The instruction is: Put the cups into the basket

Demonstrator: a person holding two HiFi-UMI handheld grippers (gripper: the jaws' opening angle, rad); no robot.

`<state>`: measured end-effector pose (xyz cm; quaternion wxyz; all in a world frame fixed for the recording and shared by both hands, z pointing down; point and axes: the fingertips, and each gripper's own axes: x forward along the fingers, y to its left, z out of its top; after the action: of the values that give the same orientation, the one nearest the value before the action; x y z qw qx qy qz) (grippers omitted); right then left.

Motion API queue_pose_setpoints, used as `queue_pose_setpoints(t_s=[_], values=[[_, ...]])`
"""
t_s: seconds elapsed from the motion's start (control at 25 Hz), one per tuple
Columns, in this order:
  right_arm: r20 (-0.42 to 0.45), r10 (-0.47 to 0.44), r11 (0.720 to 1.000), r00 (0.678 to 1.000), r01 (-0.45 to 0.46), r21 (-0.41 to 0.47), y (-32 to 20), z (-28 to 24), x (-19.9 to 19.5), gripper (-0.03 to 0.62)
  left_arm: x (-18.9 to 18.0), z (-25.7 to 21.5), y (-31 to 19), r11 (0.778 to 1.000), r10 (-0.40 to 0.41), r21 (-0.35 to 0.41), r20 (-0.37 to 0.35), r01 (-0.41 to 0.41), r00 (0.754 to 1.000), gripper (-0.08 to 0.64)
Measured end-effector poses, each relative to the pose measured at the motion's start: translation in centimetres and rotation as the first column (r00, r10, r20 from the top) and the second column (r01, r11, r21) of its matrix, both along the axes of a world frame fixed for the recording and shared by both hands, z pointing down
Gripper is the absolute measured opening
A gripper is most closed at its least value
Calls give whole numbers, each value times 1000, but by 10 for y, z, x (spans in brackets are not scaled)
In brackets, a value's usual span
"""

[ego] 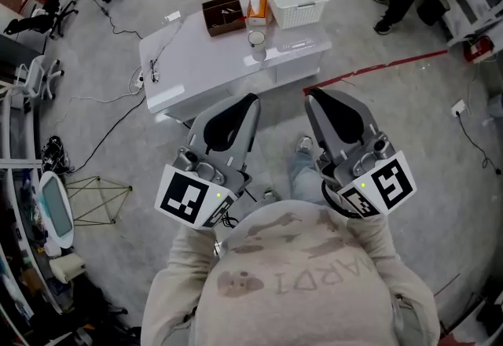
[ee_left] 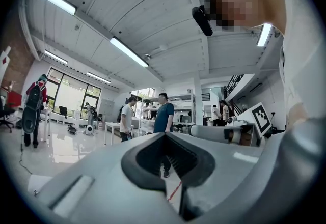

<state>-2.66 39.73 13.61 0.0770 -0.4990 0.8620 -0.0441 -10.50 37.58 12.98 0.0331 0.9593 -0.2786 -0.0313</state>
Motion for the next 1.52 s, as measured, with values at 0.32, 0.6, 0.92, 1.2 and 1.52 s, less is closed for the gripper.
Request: queue_pose_setpoints(t_s=[0.32,0.6,0.92,1.2,1.52], values=[[23,-68,998,997,69,-8,-91,-14,65,44,58,-11,-87,998,-64,-17,-9,64,998,2],[8,-102,995,995,102,-16,-139,-10,116,51,104,-18,-145,995,-101,-28,-53,100,993,2],[66,-145,987,987,149,-57,-180,12,123,54,98,2,-182,982,-180,-55,14,181,984,2],[49,-46,997,998,49,-63,-214,19,123,52,94,14,-227,991,-112,-70,-27,110,993,2],[39,28,995,999,-24,-92,-285,19,85,52,69,15,-298,998,-1,-57,4,1,1000,2]])
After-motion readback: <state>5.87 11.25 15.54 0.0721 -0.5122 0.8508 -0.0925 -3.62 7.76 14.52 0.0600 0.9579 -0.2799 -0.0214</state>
